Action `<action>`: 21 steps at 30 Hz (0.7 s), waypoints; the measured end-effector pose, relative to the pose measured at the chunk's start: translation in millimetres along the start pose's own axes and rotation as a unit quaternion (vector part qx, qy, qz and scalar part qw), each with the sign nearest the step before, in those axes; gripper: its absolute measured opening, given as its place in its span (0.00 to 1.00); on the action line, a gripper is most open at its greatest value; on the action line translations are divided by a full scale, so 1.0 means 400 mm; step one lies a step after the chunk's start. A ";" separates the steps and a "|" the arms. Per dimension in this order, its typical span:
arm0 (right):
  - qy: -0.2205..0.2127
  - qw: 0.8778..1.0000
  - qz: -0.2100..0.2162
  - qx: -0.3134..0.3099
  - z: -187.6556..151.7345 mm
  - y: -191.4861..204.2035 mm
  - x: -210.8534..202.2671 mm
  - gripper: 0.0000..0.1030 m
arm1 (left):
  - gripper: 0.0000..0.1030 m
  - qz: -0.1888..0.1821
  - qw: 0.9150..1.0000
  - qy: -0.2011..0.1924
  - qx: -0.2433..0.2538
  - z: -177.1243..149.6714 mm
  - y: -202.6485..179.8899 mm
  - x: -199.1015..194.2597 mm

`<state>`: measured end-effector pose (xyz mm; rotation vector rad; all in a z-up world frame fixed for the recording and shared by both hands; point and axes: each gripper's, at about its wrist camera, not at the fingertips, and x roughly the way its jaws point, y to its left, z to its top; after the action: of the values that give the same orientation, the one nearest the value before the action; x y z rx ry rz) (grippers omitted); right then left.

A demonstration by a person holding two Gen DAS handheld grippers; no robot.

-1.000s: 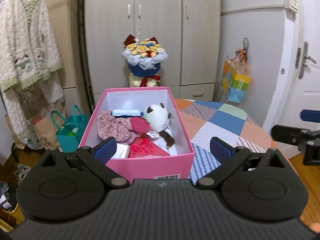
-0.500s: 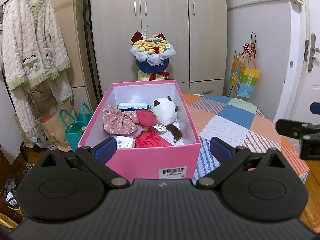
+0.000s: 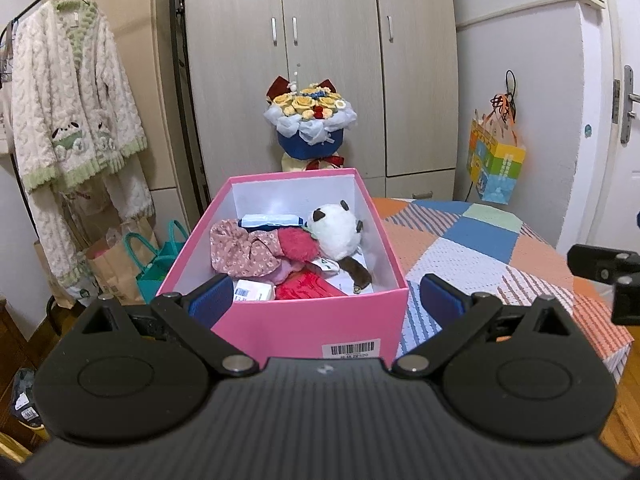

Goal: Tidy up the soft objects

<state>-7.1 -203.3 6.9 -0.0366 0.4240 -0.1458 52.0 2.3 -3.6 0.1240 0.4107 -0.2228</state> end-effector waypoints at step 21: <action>-0.005 1.000 -0.009 0.005 -0.027 0.011 -0.026 1.00 | 0.98 0.016 1.000 -0.005 -0.006 -0.012 0.014 -0.018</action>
<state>-20.2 -197.6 1.1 -0.0315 0.4127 -0.1660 45.2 9.9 -4.6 0.1175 0.3994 -0.1897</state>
